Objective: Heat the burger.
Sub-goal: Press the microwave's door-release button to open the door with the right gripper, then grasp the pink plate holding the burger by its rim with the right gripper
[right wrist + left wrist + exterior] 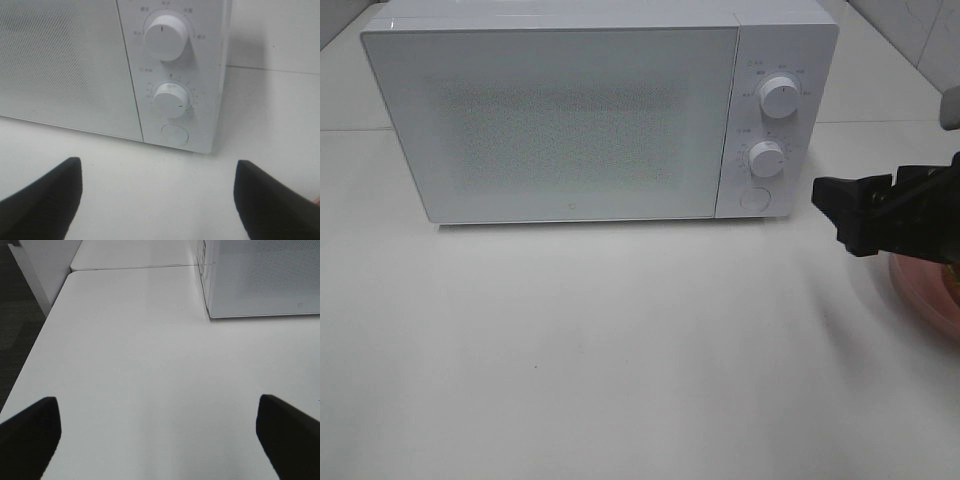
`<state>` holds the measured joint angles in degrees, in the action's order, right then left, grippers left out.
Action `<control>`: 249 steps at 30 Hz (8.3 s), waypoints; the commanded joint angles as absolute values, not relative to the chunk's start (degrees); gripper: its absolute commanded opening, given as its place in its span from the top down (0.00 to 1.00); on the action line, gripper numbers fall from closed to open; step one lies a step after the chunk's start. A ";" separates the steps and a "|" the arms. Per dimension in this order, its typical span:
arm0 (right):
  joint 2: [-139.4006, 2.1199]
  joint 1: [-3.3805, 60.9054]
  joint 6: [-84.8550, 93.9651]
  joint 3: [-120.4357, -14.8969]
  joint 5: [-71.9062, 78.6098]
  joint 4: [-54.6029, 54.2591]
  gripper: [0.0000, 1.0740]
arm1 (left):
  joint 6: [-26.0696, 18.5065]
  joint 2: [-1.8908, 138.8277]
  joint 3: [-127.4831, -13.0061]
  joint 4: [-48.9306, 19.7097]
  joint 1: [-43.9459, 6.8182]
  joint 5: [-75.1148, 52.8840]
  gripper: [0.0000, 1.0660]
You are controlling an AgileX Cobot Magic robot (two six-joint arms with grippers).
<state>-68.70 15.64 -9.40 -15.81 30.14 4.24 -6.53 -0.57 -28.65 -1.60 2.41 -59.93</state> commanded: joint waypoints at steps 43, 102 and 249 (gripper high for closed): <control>-90.76 17.70 -87.83 -16.67 53.51 -2.23 1.00 | -6.19 -1.38 -28.53 -1.49 2.06 -59.36 0.06; -122.56 17.53 -91.62 -45.78 53.00 -10.83 1.00 | -6.19 -1.38 -28.53 -1.43 2.06 -59.36 0.06; -93.97 6.82 0.00 -49.73 -38.85 6.76 0.10 | -6.19 -1.38 -28.53 -1.43 2.06 -59.36 0.06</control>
<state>-92.13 7.85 -0.69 -49.50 -40.74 6.59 -6.53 -0.57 -28.65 -1.55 2.41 -59.87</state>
